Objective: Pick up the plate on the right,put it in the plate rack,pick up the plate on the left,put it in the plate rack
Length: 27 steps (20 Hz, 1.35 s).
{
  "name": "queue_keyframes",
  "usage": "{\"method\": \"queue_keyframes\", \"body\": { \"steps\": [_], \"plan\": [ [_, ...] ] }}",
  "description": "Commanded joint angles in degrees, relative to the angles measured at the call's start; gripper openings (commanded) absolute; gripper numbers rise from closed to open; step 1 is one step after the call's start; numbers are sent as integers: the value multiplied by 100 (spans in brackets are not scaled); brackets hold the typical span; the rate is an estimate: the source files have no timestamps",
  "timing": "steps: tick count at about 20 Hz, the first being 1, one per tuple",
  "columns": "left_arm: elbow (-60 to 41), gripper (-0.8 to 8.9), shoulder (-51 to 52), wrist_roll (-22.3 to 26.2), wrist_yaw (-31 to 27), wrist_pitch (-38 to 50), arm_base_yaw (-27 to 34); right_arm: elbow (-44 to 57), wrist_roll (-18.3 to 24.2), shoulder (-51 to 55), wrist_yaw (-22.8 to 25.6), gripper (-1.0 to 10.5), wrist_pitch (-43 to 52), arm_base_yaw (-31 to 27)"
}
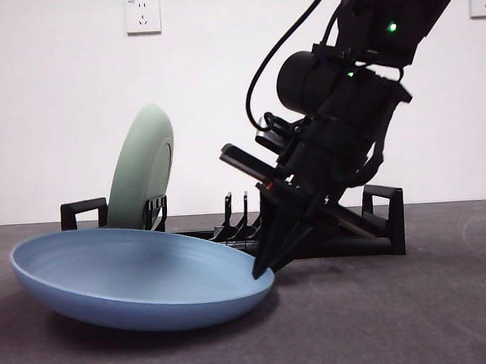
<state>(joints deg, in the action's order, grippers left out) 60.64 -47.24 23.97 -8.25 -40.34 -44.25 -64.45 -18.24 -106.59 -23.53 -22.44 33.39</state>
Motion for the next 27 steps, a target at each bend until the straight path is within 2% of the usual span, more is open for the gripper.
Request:
{"method": "queue_keyframes", "body": {
  "steps": [1,7,10,12,20,27],
  "plan": [
    [-33,252,-216,7,98,-140,-299,-2,46,284,-9,-9,-170,4],
    [-33,251,-1311,22,59,-278,-1440,-2,273,1040,28,-9,-844,-168],
    [-33,251,-1829,31,-568,-442,-1978,-2,378,1316,286,-9,-1178,-376],
    [-33,251,-2072,26,-839,-518,-2223,-2,442,1464,286,-9,-1408,-568],
    [-33,251,-2793,37,-820,-262,-2446,-2,597,2210,258,-9,-1954,-885],
    [-33,232,-3025,328,-802,-55,-2444,-2,739,2612,247,-9,-2345,-940]
  ]
}}
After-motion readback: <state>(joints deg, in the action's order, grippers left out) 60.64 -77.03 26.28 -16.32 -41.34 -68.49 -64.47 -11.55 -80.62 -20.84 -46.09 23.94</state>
